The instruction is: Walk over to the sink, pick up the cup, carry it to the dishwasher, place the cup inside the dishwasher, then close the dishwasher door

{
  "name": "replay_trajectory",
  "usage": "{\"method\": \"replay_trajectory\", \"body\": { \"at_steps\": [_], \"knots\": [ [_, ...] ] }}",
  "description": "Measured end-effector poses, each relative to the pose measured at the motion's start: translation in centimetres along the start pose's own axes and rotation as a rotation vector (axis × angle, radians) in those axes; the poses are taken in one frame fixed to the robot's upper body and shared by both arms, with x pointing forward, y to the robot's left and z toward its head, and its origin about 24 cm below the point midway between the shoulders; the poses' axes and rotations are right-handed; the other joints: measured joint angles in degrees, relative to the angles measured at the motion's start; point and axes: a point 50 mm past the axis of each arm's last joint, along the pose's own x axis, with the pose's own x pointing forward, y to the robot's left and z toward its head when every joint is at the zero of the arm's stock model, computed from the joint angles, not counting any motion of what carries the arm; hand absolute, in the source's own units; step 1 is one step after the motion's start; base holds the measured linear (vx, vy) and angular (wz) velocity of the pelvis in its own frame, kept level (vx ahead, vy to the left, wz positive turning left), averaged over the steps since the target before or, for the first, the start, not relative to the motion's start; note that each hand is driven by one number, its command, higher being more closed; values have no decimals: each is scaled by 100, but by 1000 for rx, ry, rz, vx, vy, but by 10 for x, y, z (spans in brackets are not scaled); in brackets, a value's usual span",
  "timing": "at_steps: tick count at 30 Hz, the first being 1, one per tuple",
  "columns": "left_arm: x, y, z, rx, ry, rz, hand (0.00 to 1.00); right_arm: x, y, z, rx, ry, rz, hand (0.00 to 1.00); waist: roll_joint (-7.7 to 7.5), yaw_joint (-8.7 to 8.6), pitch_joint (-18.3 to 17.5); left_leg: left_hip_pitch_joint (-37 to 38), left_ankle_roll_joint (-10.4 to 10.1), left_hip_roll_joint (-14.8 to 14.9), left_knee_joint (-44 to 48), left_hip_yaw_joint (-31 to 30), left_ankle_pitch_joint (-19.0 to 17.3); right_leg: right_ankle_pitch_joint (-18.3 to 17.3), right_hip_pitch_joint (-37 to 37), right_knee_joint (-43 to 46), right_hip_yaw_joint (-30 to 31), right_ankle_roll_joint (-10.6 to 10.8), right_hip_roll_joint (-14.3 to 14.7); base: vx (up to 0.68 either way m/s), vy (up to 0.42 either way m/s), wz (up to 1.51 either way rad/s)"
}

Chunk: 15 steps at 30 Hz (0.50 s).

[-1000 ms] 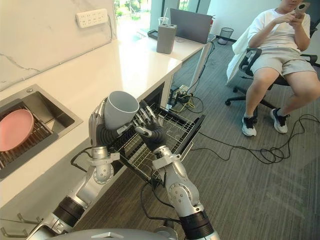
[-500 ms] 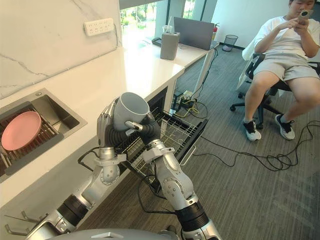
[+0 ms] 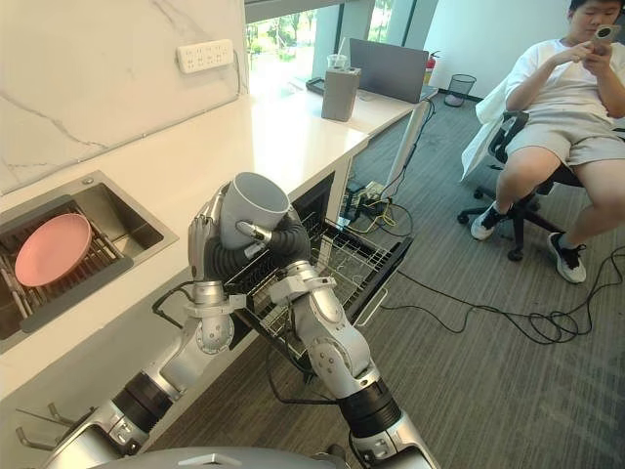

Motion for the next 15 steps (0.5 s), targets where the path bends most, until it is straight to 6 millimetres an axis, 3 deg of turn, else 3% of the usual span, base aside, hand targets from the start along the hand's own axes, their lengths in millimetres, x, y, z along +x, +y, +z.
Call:
{"method": "replay_trajectory", "body": {
  "at_steps": [2, 3, 10, 15],
  "knots": [
    [0, 1, -1, 1, -5, 0, 100, 1, 1, 0, 9, -6, 5, 100, 2, 6, -74, -53, -3, 2, 0, -74, 12, 1, 1, -15, -61, -1, 0, 4, 2, 14],
    [0, 3, -1, -1, -19, 8, 0, 2, 3, 1, 18, -17, 16, 100, 2, 30, -91, -53, -7, 3, 0, -100, 24, 2, 2, -15, -71, -1, 0, 7, 3, 7],
    [-14, 12, -5, -10, -48, -13, 0, 10, 10, 10, 30, -83, 50, 100, 1, 105, -92, -57, -9, 3, 0, -123, 35, 7, 5, -6, -70, -9, 0, 0, 1, 1],
    [-20, 13, -13, 13, 4, -23, 0, 11, 12, 7, -127, -106, 13, 100, 4, 109, -93, -59, -7, 5, -32, -126, 47, 6, 3, -6, -65, -11, 0, 0, 0, 0]
  ]
}}
